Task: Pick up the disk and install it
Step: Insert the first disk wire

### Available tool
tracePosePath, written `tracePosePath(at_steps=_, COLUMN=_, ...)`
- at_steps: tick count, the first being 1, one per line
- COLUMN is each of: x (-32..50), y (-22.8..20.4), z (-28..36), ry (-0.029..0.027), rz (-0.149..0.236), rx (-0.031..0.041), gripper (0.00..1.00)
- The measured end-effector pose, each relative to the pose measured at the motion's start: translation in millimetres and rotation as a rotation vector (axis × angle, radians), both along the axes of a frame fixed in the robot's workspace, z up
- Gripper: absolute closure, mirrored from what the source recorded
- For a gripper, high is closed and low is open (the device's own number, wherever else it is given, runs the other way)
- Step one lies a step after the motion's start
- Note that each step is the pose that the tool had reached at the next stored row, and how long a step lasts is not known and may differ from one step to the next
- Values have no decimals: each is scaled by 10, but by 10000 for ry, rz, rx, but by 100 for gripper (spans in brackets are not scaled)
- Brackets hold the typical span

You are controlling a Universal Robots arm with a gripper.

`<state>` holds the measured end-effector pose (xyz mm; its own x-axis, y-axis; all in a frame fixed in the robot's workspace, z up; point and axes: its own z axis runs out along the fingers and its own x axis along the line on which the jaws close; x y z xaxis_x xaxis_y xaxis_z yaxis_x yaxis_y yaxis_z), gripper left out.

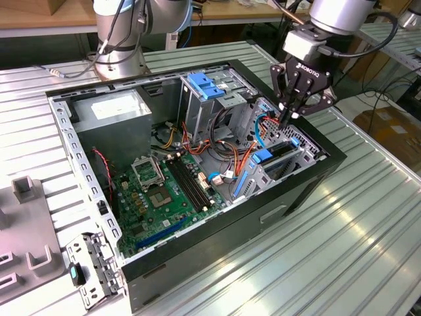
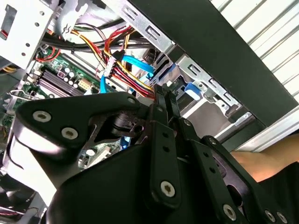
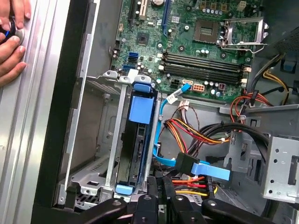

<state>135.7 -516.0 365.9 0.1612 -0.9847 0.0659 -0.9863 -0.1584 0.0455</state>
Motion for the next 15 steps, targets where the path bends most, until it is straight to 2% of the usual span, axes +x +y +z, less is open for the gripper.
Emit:
tracePosePath(at_steps=4, x=2, y=-6, z=-26, ry=-1, rz=-506, rx=0, gripper=84)
tracePosePath(at_steps=8, x=3, y=-62, z=-41, ry=0, rz=-618, rx=-1, gripper=84)
tracePosePath(at_steps=10, x=3, y=-64, z=-43, ry=-2, rz=-622, rx=-2, gripper=84)
tracePosePath(at_steps=12, x=2, y=-65, z=-55, ry=-66, rz=-649, rx=2, gripper=84)
tracePosePath(at_steps=15, x=-7, y=-66, z=-83, ry=-86, rz=-917, rx=1, gripper=84)
